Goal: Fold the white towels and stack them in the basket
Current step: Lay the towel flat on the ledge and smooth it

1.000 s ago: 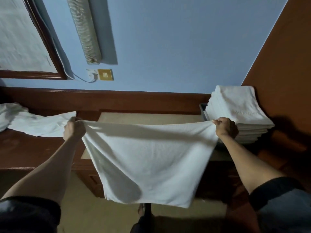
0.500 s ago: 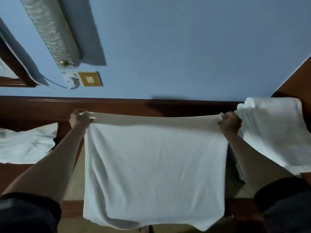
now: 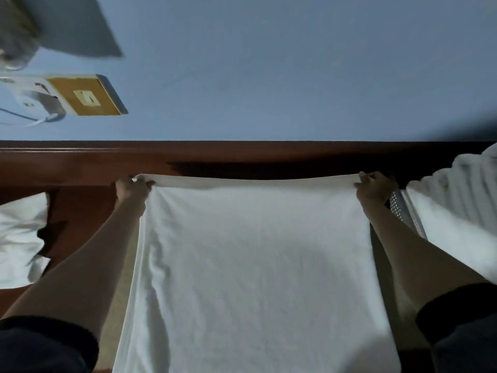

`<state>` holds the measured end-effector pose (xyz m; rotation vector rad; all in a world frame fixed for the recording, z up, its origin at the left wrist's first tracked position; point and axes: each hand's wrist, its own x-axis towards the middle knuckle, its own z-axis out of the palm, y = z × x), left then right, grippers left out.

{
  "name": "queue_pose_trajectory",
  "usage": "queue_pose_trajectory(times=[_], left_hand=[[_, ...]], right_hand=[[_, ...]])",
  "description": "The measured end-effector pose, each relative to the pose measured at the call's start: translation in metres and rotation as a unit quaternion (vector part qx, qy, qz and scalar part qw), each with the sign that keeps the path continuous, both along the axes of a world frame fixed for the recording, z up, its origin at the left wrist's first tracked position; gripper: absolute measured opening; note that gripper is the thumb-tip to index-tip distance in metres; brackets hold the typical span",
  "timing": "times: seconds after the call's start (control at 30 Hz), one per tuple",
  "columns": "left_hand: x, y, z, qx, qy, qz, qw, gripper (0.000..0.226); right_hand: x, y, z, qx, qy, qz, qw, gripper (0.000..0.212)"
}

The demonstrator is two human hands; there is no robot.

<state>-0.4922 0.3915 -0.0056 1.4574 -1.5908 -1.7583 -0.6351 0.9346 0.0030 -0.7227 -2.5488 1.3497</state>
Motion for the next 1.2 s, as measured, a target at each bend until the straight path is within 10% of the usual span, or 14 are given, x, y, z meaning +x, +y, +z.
queue_pose_trajectory(times=[0.6, 0.77, 1.0, 1.2], left_hand=[[-0.028, 0.007, -0.106, -0.133, -0.014, -0.069, 0.989, 0.038], [-0.007, 0.103, -0.104, -0.378, -0.032, -0.189, 0.906, 0.049], [-0.042, 0.239, -0.132, -0.458, -0.047, -0.495, 0.737, 0.049], [-0.049, 0.255, -0.151, -0.508, -0.132, -0.554, 0.647, 0.060]], right_hand=[[-0.038, -0.009, -0.097, 0.027, -0.019, 0.066, 0.997, 0.021], [0.006, -0.040, -0.112, 0.133, 0.056, 0.168, 0.975, 0.054], [0.061, -0.095, -0.134, 0.218, 0.122, 0.414, 0.875, 0.042], [0.032, -0.050, -0.151, 0.338, 0.048, 0.509, 0.790, 0.059]])
